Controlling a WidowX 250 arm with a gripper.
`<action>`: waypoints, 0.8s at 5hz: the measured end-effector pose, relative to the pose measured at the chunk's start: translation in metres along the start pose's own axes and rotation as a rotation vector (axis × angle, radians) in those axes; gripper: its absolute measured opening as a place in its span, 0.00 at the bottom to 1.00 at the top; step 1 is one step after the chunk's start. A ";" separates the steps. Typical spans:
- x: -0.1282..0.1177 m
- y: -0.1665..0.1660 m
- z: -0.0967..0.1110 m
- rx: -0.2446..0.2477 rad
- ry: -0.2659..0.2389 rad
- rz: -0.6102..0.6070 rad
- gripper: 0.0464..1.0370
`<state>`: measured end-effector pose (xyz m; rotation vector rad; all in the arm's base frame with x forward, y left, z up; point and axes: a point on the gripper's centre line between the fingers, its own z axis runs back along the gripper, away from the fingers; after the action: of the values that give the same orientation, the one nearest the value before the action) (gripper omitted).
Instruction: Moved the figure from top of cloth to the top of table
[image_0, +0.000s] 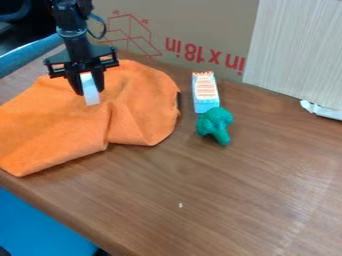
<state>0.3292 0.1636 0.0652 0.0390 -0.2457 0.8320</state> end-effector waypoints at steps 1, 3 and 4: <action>-0.010 -0.003 0.021 -0.010 -0.013 -0.055 0.36; -0.043 -0.034 0.058 0.053 0.017 -0.247 0.36; -0.059 -0.054 0.077 0.094 -0.043 -0.348 0.36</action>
<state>0.3153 0.0749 0.1294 0.1826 -0.2321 0.4960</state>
